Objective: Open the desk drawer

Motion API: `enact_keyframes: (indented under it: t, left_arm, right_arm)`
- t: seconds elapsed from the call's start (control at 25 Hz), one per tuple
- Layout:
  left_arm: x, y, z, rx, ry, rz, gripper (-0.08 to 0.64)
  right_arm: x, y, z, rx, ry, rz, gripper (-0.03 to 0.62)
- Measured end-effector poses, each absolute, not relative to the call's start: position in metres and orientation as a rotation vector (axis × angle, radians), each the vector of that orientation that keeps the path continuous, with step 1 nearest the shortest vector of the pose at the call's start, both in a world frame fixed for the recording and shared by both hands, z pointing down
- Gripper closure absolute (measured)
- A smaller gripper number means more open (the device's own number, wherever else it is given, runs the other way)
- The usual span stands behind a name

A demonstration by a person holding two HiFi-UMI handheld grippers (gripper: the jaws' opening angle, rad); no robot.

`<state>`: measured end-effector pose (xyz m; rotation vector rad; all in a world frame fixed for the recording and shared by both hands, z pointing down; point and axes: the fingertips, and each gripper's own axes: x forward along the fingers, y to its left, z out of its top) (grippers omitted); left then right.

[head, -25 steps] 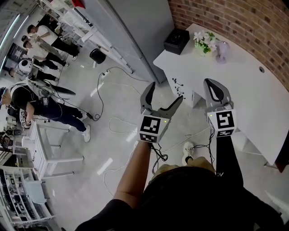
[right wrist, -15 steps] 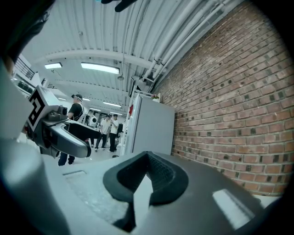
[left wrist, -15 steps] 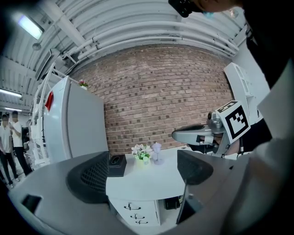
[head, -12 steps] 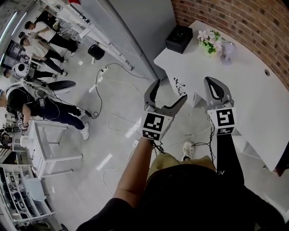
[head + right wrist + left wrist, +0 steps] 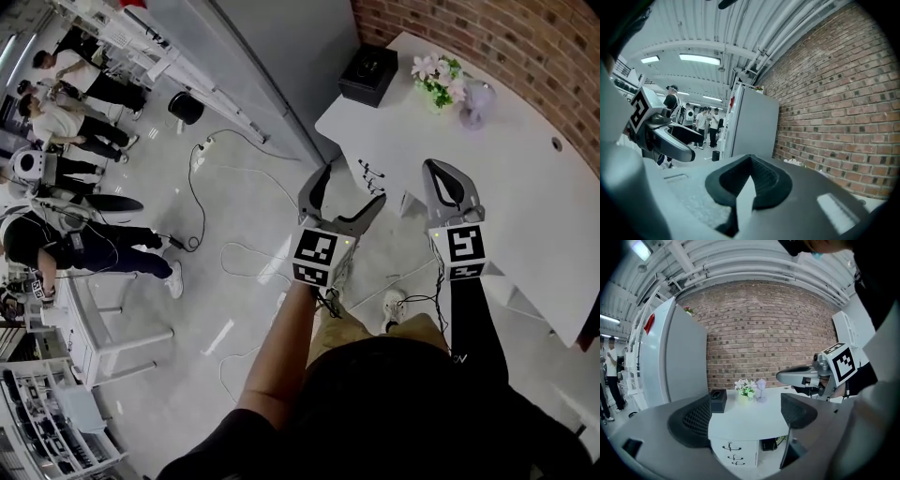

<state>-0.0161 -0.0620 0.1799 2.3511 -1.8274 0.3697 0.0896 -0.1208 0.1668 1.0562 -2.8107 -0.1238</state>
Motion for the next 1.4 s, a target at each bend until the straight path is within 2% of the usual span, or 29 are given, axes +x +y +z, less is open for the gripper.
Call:
enact_keyframes:
  t: [0.48,1.04,1.4]
  left_arm:
    - [-0.059,-0.111,0.246,2.447,-1.464,0.404,0.1]
    - [-0.109,-0.148,0.403,2.296,-1.165,0.329,0.101]
    - [-0.112,-0.175,0.489,2.133,-1.097,0.183,0.105]
  right_arm:
    - [0.061,-0.157,0.207,1.417,-2.599,-0.008,0.592]
    - [0.031,-0.153,0.34,1.566,-2.337,0.139,0.592]
    - [-0.006,-0.165,0.409,1.471,-2.45,0.228,0.592]
